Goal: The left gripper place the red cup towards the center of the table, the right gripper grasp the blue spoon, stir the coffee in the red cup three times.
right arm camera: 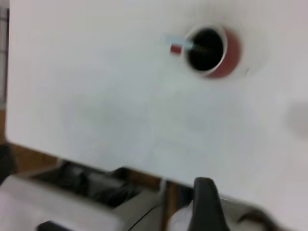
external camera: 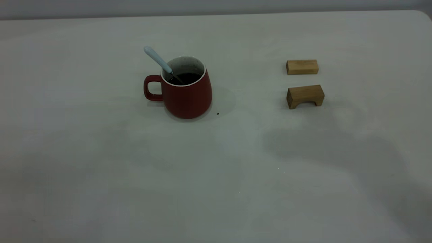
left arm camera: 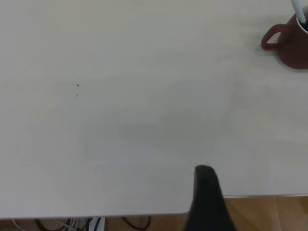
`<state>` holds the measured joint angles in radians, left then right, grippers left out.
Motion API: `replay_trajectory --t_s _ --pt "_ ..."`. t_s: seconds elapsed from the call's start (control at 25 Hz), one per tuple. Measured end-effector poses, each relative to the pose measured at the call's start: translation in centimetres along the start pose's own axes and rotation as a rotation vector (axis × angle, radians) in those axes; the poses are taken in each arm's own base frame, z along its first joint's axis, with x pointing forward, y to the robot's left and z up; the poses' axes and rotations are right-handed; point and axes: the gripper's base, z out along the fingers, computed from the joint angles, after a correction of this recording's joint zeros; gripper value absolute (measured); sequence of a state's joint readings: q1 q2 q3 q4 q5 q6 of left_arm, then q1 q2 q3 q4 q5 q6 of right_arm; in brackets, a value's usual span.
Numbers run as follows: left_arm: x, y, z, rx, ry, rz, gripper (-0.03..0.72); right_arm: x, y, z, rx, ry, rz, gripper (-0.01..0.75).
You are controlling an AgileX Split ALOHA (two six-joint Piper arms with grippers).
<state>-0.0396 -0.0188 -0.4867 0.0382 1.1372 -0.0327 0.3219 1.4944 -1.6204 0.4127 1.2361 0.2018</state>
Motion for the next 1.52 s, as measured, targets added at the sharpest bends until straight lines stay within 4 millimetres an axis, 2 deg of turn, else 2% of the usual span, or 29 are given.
replay_trajectory --t_s 0.16,0.24,0.36,0.48,0.6,0.8,0.96,1.08,1.28,1.52 --pt "0.0 0.0 0.0 0.000 0.000 0.000 0.594 3.5 0.3 -5.0 0.034 -0.102 -0.151 0.566" --pt "0.0 0.0 0.0 0.000 0.000 0.000 0.594 6.4 0.0 -7.3 0.054 -0.146 -0.228 0.566" --pt "0.0 0.0 0.0 0.000 0.000 0.000 0.594 11.5 -1.2 -9.5 0.082 -0.188 -0.325 0.566" --pt "0.0 0.0 0.0 0.000 0.000 0.000 0.594 16.6 -2.8 -10.5 0.102 -0.220 -0.390 0.566" --pt "0.0 0.0 0.0 0.000 0.000 0.000 0.594 21.3 -4.8 -10.4 0.128 -0.250 -0.448 0.566" --pt "0.0 0.0 0.0 0.000 0.000 0.000 0.594 27.2 -8.0 -9.4 0.249 -0.346 -0.503 0.566" --pt "0.0 0.0 0.0 0.000 0.000 0.000 0.594 30.1 -9.8 -7.5 0.316 -0.392 -0.460 0.566" --pt "0.0 0.0 0.0 0.000 0.000 0.000 0.594 31.1 -10.9 -6.1 0.376 -0.415 -0.422 0.566" --pt "0.0 0.0 0.0 0.000 0.000 0.000 0.594 31.4 -11.7 -5.3 0.472 -0.479 -0.366 0.566" --pt "0.0 0.0 0.0 0.000 -0.001 0.000 0.594 31.3 -12.1 -4.8 0.478 -0.506 -0.273 0.566"
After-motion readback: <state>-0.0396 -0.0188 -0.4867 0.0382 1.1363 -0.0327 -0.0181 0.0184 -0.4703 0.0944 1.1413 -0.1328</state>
